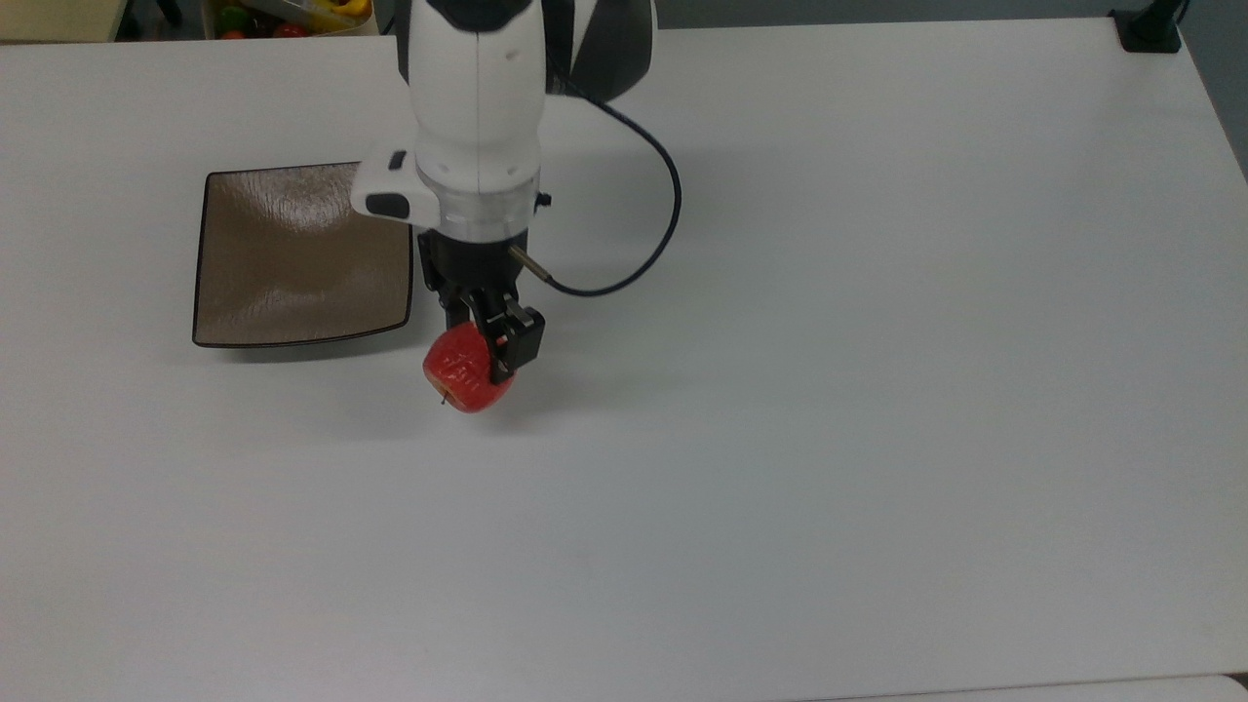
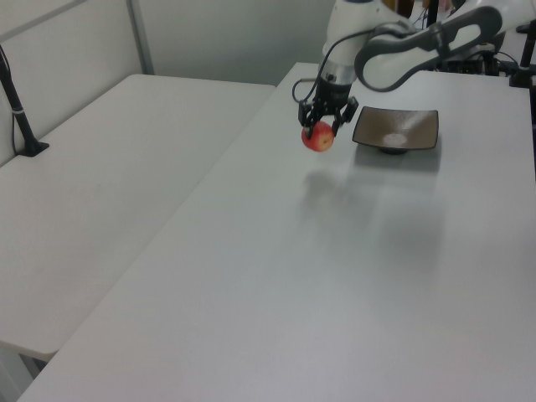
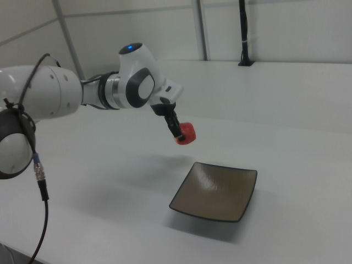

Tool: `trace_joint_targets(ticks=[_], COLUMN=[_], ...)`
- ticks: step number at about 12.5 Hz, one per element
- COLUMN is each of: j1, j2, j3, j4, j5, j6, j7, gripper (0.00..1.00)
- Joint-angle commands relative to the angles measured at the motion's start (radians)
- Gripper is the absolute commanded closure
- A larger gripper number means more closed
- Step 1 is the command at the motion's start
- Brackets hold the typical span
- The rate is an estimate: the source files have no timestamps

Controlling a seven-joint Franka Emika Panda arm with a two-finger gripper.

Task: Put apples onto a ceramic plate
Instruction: 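Carry the held apple over the brown square plate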

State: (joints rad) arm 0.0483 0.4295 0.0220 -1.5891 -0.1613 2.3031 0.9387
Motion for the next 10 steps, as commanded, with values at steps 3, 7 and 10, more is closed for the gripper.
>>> trace_joint_targets(ticks=[3, 7, 10], j1=[-0.042, -0.071, -0.107], j2=[-0.268, -0.305, -0.269], j3=[-0.014, -0.077, -0.085], j4=[-0.233, -0.304, -0.307], j5=[0.002, 0.002, 0.002], j6=[-0.04, -0.053, -0.048], j7=[-0.185, -0.303, -0.359], gripper=[0.47, 0.47, 0.46])
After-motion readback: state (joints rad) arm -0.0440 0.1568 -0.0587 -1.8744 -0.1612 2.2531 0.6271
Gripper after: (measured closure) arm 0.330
